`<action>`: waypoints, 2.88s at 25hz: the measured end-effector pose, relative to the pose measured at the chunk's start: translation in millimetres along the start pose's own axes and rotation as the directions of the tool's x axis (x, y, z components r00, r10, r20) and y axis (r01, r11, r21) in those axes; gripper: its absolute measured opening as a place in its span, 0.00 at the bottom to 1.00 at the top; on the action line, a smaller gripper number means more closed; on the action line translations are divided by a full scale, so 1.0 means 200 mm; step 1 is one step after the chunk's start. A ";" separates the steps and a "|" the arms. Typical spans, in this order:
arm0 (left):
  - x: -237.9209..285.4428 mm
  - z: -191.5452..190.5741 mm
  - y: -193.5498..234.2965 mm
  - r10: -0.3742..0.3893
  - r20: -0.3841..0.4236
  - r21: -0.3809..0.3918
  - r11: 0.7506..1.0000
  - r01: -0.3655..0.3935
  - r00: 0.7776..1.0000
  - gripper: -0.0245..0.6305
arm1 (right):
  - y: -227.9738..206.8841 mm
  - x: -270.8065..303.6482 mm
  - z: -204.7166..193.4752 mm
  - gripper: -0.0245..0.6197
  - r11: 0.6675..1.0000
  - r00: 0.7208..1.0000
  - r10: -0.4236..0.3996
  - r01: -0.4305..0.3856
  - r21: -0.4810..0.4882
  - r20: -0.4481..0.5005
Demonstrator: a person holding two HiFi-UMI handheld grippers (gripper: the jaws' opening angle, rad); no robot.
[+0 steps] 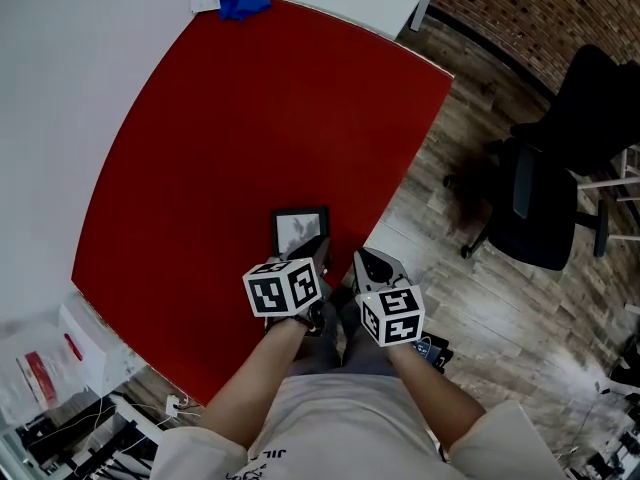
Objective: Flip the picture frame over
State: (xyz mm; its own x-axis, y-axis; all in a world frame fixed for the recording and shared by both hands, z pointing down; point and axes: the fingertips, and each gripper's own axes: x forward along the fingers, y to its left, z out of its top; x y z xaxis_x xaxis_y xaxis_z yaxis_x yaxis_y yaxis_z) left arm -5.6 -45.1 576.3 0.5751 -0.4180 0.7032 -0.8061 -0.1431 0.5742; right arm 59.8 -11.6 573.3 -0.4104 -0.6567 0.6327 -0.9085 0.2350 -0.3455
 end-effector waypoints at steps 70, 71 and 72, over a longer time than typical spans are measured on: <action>-0.37 0.38 0.38 -0.094 0.069 0.066 0.994 0.089 0.993 0.20 | 0.64 0.40 -0.03 0.15 0.620 0.973 0.145 -0.231 -0.750 -0.180; -0.37 0.37 0.40 -0.094 0.066 0.049 0.995 0.091 0.993 0.19 | 0.65 0.40 -0.04 0.15 0.625 0.969 0.156 -0.247 -0.740 -0.192; -0.37 0.36 0.42 -0.097 0.062 0.032 0.995 0.095 0.993 0.18 | 0.65 0.39 -0.04 0.15 0.629 0.965 0.168 -0.263 -0.731 -0.203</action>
State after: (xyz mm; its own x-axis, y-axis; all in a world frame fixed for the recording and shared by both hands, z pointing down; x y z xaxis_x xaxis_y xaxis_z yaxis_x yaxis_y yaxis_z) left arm -126.2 -90.7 543.3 0.6410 -0.4573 0.6164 -0.7516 -0.2113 0.6248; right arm -91.5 -26.0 584.0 -0.5646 -0.4488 0.6926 -0.5208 0.8448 0.1228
